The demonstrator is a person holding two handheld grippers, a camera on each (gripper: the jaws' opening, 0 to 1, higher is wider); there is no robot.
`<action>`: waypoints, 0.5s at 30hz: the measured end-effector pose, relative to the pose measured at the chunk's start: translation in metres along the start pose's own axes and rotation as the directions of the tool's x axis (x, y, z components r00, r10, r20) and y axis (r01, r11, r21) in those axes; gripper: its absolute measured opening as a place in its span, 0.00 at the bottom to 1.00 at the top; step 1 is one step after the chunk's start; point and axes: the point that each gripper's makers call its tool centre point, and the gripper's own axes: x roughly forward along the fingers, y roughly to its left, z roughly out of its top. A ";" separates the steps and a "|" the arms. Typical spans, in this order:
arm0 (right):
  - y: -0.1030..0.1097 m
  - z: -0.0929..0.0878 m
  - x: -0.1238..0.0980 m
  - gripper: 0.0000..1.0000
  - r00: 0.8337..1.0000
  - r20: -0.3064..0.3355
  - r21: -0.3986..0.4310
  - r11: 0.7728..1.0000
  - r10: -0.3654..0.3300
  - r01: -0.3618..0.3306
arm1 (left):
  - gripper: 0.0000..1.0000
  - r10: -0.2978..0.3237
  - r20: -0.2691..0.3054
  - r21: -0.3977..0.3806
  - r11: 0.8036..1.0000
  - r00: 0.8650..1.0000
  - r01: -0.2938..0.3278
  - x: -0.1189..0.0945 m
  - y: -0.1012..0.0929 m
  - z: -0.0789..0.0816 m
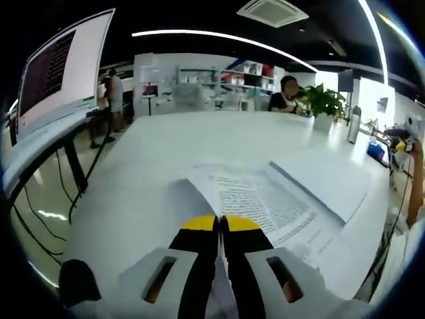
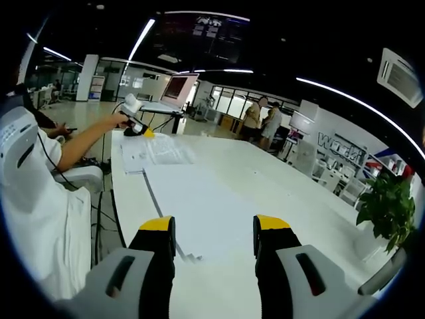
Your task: Grasp the top corner of one sheet in the document stack and pull a single sheet out from the document stack, separating that one sheet from the rest and lifting it clear until the single sheet is fully removed from the stack
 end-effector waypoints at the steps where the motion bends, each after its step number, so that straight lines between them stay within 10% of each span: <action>1: 0.000 0.000 0.000 0.47 1.000 -0.001 -0.001 1.000 0.001 -0.001 | 0.07 0.000 0.001 0.010 1.000 1.000 0.000 0.000 0.000 0.000; 15: 0.002 -0.001 0.001 0.47 1.000 -0.005 -0.002 1.000 0.004 -0.004 | 0.22 0.023 -0.041 0.123 0.992 0.999 -0.018 0.011 0.001 -0.012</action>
